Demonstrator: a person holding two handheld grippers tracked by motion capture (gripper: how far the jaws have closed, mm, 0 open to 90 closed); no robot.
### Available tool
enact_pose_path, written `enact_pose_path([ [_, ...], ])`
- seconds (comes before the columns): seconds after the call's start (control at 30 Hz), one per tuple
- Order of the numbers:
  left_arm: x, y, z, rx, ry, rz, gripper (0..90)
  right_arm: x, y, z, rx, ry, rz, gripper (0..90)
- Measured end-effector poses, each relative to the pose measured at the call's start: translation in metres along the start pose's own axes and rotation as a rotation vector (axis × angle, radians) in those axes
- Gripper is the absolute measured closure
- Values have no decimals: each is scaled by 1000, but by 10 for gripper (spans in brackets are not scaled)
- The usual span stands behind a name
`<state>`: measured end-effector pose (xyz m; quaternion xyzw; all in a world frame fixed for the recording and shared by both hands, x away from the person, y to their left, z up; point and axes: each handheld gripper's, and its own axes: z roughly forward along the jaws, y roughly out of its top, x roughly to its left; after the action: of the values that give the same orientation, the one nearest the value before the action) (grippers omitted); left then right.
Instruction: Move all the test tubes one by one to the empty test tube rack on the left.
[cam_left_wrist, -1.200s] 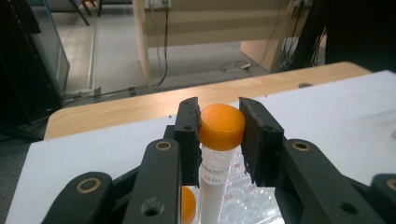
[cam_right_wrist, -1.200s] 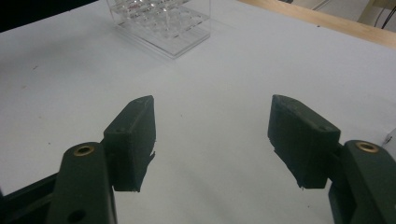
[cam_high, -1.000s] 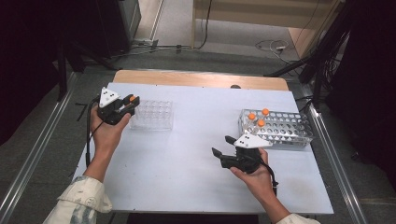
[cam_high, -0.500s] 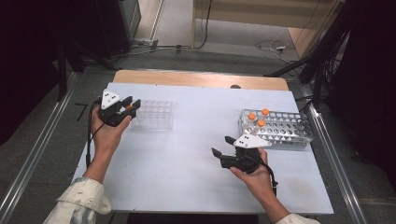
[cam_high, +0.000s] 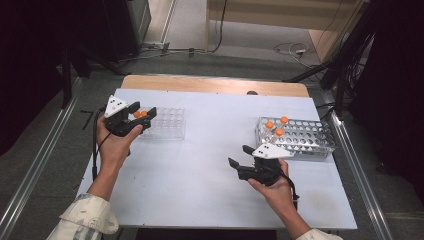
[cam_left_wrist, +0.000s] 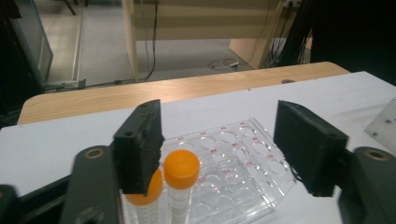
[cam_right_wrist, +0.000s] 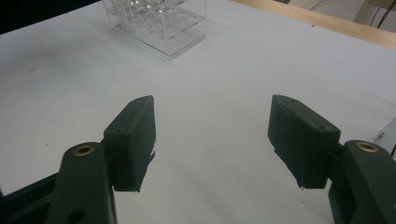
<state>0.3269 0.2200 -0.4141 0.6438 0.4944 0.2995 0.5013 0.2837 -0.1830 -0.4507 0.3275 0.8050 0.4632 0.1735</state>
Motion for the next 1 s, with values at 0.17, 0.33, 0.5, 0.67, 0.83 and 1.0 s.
enact_pose_path([
  [0.17,-10,-1,-4,8,-29,3,260,-3,0,-4,-6,-13,7,308],
  [0.33,-20,-3,-8,12,-54,13,239,-7,-1,-9,-15,-24,10,306],
  [0.5,-29,-4,-11,15,-72,20,225,-12,-2,-16,-21,-35,21,302],
  [0.67,-38,-7,-13,19,-96,27,202,-17,-3,-23,-34,-48,35,292],
  [0.83,-49,-9,-13,35,-123,45,189,-22,-5,-30,-35,-61,44,281],
  [1.0,-55,-15,-11,50,-136,57,189,-29,-8,-36,-41,-84,56,280],
])
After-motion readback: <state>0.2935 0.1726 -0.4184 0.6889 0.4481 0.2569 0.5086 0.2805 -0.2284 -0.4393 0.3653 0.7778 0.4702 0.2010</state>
